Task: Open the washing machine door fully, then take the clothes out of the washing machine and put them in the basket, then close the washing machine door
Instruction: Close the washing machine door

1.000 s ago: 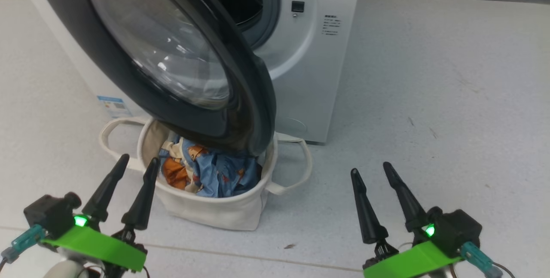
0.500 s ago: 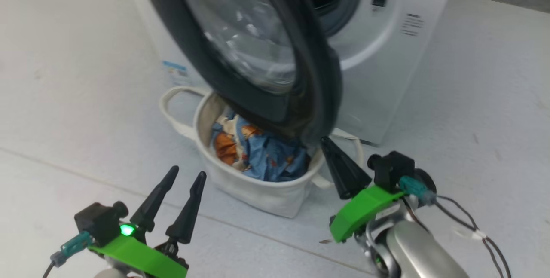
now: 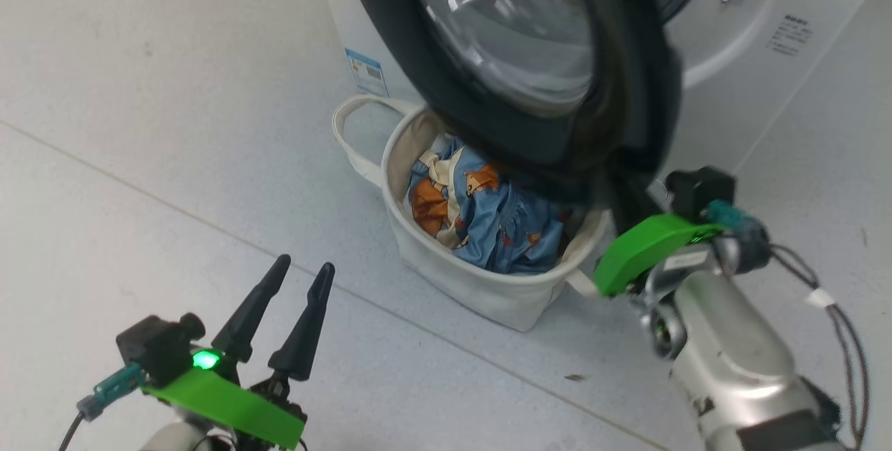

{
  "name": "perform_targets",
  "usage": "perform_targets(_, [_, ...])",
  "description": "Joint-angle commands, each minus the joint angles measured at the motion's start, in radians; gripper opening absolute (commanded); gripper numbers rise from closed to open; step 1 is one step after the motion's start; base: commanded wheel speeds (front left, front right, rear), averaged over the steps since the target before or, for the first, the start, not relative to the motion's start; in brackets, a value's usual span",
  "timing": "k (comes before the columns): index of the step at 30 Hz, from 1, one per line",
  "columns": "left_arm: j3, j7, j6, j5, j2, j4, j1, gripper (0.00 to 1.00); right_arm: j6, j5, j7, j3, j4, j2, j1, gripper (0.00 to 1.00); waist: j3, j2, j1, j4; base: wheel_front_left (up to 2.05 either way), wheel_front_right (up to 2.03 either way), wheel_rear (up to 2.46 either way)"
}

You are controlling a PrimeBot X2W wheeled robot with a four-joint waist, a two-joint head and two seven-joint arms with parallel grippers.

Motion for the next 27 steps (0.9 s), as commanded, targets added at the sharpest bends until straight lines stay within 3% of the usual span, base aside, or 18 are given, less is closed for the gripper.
perform_targets(1, [0.043,-0.012,-0.006,-0.006,0.029,-0.038,-0.045,1.00,0.003,-0.013,-0.023,-0.024,-0.007,0.004,-0.056,0.00,0.021,0.0000,0.0000,0.010,0.00,0.00,0.00])
perform_targets(13, [0.050,-0.012,-0.006,-0.034,0.046,-0.070,-0.089,1.00,0.003,-0.218,-0.070,-0.293,0.124,0.004,-0.298,0.00,0.131,0.0000,0.0000,0.046,0.00,0.00,0.00])
perform_targets(27, [0.051,-0.012,-0.006,-0.057,0.035,-0.072,-0.118,1.00,0.003,-0.399,-0.071,-0.560,0.088,0.004,-0.429,0.00,0.161,0.0000,0.0000,0.060,0.00,0.00,0.00])
